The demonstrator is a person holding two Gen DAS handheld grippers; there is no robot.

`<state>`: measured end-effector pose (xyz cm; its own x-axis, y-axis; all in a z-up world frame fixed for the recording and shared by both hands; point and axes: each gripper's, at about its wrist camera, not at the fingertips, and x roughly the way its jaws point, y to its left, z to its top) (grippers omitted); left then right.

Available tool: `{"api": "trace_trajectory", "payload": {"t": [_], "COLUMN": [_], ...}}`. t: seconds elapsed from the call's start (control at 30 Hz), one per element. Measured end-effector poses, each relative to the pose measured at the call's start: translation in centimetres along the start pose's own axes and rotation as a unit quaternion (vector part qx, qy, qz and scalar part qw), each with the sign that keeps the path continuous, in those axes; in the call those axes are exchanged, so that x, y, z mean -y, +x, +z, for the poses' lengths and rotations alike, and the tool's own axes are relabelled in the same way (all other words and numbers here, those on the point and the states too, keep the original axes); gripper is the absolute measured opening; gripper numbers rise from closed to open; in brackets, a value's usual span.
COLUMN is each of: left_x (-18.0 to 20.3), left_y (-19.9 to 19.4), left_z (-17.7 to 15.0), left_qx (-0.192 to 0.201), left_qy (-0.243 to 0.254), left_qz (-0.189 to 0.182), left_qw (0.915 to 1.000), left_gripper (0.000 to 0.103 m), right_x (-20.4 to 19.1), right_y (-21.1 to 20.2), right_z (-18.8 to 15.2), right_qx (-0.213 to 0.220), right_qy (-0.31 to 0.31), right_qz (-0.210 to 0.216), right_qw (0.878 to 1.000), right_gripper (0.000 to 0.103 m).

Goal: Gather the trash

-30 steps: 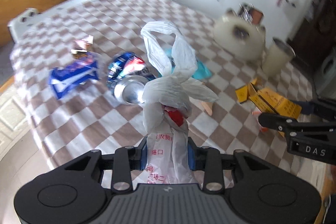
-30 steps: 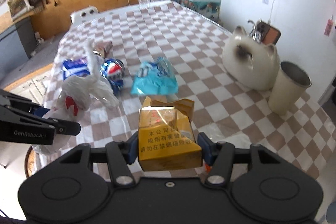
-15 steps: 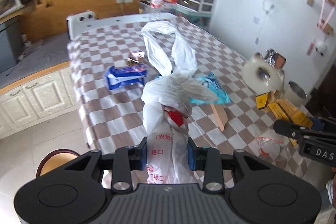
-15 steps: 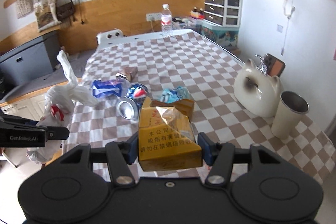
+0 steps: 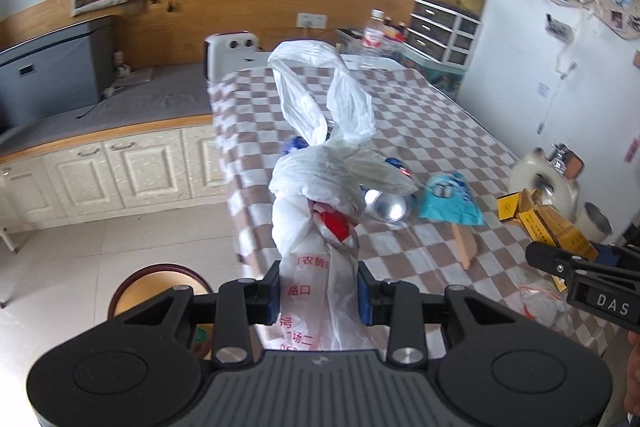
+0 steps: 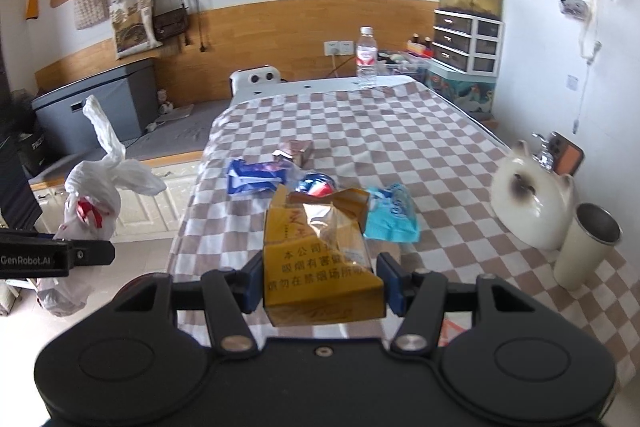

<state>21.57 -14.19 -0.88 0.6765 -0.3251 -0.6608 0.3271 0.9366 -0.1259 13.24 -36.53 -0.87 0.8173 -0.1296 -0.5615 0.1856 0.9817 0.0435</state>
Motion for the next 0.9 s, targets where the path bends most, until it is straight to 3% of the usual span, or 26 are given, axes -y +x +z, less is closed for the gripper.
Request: {"api": "trace_trajectory", "payload": {"t": [0.6, 0.9], "left_x": [-14.2, -21.9], "left_y": [2.2, 6.0], "left_z": [5.2, 6.6], "left_qx": [0.01, -0.021], "left_qy": [-0.018, -0.036], "left_qz": [0.006, 0.01], "left_qw": [0.9998, 0.9991], "left_gripper": [0.037, 0.037], "right_x": [-13.5, -20.8], "right_y": [5.9, 12.0], "right_z": [4.9, 6.4], "right_qx": [0.012, -0.02], "right_qy": [-0.022, -0.034], "right_qz": [0.011, 0.03], "right_qw": [1.0, 0.999], "right_gripper": [0.058, 0.058]}}
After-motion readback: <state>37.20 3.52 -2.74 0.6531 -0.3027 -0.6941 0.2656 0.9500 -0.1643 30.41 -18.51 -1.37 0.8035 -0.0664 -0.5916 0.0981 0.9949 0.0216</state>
